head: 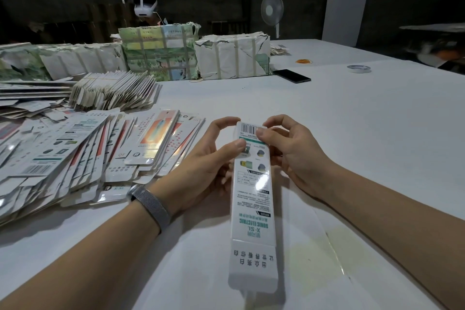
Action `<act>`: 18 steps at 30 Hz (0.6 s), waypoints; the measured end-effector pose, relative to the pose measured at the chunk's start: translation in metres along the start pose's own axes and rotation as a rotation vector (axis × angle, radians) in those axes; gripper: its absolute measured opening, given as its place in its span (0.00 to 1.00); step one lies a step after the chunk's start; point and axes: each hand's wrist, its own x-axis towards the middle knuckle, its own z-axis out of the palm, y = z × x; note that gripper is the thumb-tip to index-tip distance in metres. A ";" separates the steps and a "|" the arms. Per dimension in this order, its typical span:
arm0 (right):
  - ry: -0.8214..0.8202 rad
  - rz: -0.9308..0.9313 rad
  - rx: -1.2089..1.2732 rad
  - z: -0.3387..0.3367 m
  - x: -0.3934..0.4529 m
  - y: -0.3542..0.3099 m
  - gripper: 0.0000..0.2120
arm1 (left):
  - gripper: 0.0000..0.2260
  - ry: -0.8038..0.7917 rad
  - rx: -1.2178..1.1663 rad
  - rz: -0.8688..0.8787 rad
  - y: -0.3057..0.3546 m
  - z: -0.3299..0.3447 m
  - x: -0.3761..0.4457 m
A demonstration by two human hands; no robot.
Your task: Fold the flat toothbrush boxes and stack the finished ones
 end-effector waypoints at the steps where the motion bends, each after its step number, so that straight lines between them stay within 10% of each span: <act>1: 0.006 -0.002 -0.016 0.001 0.000 0.000 0.07 | 0.11 -0.001 0.005 0.000 0.000 -0.001 0.000; 12: 0.077 -0.101 -0.411 0.004 -0.004 -0.002 0.08 | 0.18 0.051 0.045 0.012 -0.007 -0.004 0.005; 18: -0.159 -0.184 -1.079 0.013 -0.021 -0.034 0.43 | 0.19 0.250 0.018 0.146 -0.012 -0.001 0.009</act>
